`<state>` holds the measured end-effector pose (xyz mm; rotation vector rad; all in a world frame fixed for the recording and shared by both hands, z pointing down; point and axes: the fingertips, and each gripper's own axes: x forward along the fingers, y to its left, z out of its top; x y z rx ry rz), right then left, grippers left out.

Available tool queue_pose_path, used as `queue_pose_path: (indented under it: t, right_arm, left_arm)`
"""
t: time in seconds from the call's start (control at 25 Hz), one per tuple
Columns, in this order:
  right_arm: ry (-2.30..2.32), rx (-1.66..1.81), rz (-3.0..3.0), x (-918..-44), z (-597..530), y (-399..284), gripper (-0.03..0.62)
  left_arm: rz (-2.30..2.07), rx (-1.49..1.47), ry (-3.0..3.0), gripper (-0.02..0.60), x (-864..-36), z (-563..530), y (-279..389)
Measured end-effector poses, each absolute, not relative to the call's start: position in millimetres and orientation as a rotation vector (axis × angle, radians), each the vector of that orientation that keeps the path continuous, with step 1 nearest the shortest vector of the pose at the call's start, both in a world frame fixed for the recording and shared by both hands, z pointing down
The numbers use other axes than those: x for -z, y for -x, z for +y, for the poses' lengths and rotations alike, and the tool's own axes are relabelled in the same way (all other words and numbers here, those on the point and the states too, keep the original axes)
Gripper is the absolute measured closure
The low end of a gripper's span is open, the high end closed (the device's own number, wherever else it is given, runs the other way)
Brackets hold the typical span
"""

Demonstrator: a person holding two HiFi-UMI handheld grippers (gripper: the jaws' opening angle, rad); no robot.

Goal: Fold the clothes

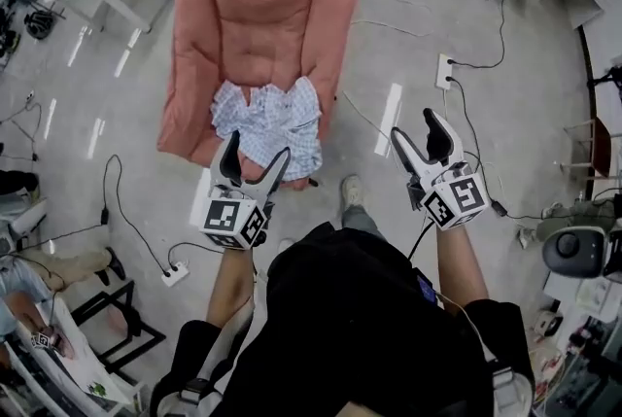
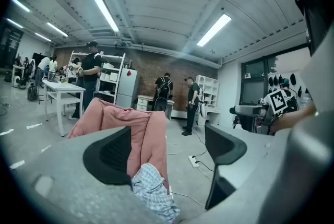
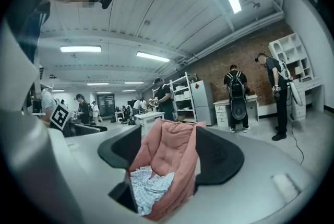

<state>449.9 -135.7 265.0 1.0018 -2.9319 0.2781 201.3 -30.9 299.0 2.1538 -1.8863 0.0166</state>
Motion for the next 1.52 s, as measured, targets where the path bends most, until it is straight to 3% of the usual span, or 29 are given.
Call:
queue_pose_path:
  t: [0.48,0.96,1.52]
  right_arm:
    - [-0.456,-0.278,-2.986,-273.4,-247.5,-365.4,0.279]
    - [0.004,-0.214,-2.924,-285.4,-170.9,-197.9,0.279]
    - [0.573,-0.078,-2.839,-295.7,-196.6,-159.7,0.313]
  left_arm:
    - [-2.172,0.027,-1.872,0.15,-289.4,-73.8,-181.4]
    - [-2.396,0.065,-1.545,0.147,-298.2,39.4,-70.2]
    - [-2.543,0.131,-1.212,0.149,-314.7,8.2,-104.0]
